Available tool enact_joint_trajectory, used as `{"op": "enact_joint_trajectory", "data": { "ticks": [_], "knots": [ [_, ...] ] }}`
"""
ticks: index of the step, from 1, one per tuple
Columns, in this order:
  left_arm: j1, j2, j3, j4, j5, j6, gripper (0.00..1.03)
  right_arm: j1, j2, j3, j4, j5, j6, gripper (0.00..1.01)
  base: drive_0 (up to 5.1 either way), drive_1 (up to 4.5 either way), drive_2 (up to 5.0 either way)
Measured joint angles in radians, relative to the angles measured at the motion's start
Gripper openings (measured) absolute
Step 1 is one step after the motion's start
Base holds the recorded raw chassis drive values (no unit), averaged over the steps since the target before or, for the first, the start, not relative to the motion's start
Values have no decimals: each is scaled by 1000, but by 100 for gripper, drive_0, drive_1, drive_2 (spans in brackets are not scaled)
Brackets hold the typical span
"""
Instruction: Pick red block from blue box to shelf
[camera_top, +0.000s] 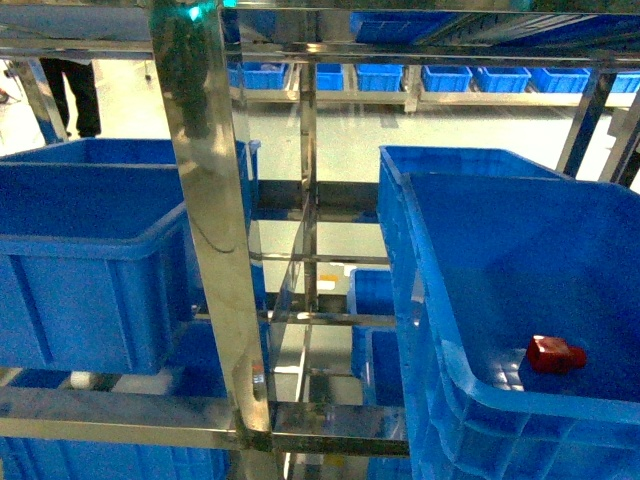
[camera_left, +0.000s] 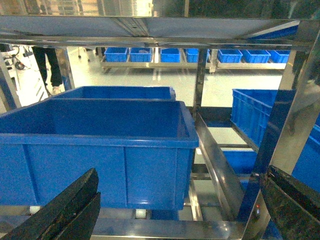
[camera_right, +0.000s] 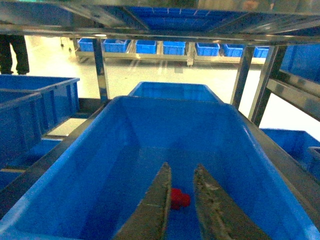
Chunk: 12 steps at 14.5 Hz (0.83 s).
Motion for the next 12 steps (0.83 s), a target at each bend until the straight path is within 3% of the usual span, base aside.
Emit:
{"op": "enact_joint_trajectory", "data": {
  "ticks": [1,2,3,4,12],
  "knots": [
    [0,0,0,1,0,0,98,-12,-44,0,-31,-10,0,4,0,0,0],
    [0,0,0,1,0,0,98,-48,-105,0,-85,-62,-3,2,0,0,0],
    [0,0,0,1,0,0,98,-113,-147,-1,-124,-112,-4,2,0,0,0],
    [0,0,0,1,0,0,98,-132,-177,-1,-155,-114,-3,2,0,0,0],
    [0,0,0,1,0,0,98,-124,-445,-1,-414,-124,-3,2,0,0,0]
  ]
}}
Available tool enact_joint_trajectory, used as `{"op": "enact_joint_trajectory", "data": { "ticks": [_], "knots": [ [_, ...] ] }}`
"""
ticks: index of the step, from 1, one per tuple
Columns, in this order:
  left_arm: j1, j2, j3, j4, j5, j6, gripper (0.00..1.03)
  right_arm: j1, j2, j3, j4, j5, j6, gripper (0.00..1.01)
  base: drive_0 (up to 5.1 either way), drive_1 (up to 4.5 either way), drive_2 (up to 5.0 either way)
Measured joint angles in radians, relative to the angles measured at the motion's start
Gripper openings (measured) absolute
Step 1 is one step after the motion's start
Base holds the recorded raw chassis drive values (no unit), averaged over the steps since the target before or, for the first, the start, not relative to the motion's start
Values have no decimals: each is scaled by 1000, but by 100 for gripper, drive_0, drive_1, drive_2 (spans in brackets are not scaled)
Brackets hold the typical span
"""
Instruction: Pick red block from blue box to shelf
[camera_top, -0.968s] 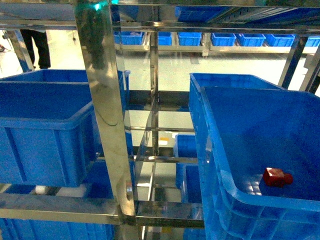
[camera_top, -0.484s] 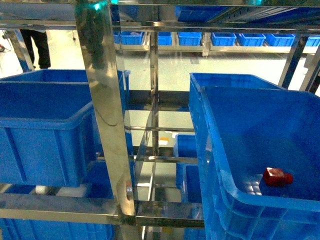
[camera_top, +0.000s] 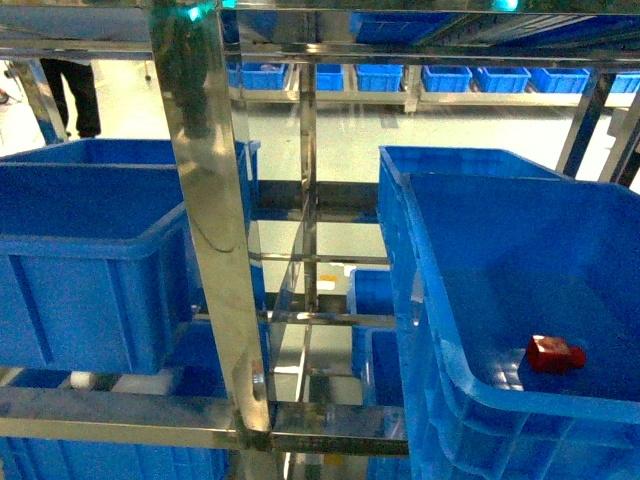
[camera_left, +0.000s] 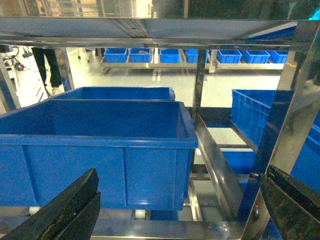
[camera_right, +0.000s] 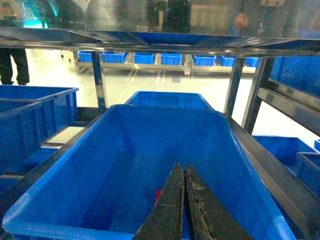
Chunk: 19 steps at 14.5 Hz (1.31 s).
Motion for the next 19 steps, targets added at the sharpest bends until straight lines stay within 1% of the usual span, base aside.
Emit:
{"op": "enact_joint_trajectory", "data": {
  "ticks": [3,4,5,6,7,10,15,17,18,19],
  "knots": [
    [0,0,0,0,0,0,98,0,-56,0,-56,0,0,2,0,0,0],
    [0,0,0,0,0,0,98,0,-90,0,-104,0,0,2,0,0,0],
    [0,0,0,0,0,0,98,0,-200,1,-247,-2,0,2,0,0,0],
    [0,0,0,0,0,0,98,0,-232,3,-221,-3,0,2,0,0,0],
    [0,0,0,1,0,0,98,0,-231,0,-249,-3,0,2,0,0,0],
    [0,0,0,0,0,0,98,0,-231,0,-242,-2,-1,3,0,0,0],
    [0,0,0,0,0,0,98,0,-231,0,-242,-2,0,66,0,0,0],
    [0,0,0,0,0,0,98,0,-231,0,-242,-2,0,93,0,0,0],
    [0,0,0,0,0,0,98,0,-231,0,-242,-2,0,100,0,0,0],
    [0,0,0,0,0,0,98,0,-231,0,-242,-2,0,98,0,0,0]
  ]
}}
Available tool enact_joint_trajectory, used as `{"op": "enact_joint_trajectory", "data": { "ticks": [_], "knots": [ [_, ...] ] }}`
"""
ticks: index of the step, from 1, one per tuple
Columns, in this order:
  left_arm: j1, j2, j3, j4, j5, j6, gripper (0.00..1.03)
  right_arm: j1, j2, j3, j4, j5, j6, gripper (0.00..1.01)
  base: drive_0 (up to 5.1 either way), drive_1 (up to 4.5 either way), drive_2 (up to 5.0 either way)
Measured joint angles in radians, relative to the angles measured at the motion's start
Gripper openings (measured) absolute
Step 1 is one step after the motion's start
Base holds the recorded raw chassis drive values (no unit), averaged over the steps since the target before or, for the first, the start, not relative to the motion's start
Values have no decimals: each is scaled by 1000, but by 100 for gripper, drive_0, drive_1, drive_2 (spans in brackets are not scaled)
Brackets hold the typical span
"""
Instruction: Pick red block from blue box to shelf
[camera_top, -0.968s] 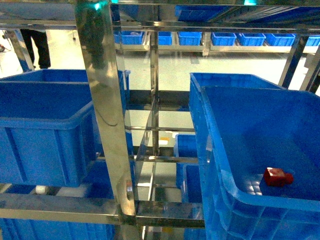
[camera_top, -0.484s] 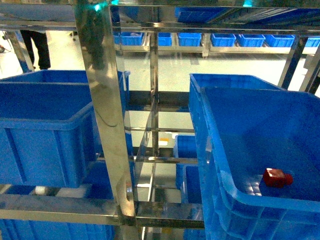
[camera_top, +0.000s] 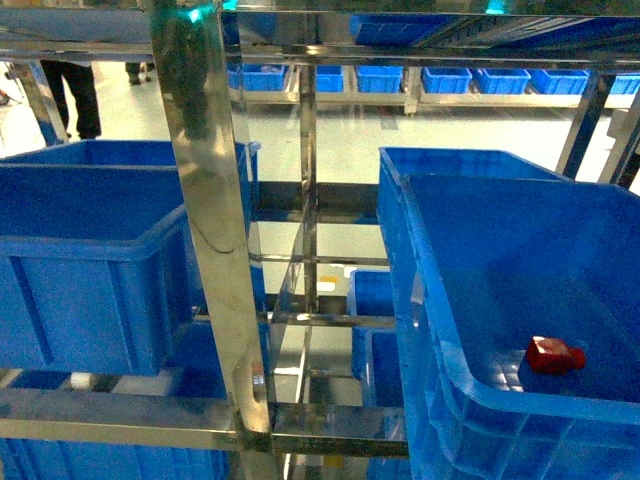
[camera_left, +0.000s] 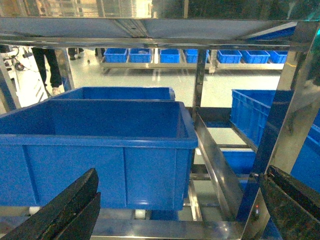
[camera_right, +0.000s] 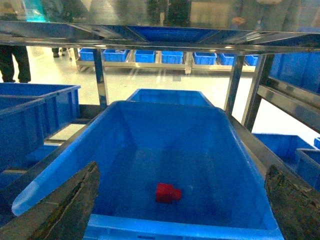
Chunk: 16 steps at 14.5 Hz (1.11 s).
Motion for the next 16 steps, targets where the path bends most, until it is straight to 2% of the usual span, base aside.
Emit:
{"op": "enact_joint_trajectory", "data": {
  "ticks": [16],
  "knots": [
    [0,0,0,0,0,0,98,0,0,0,0,0,0,98,0,0,0]
  ]
}}
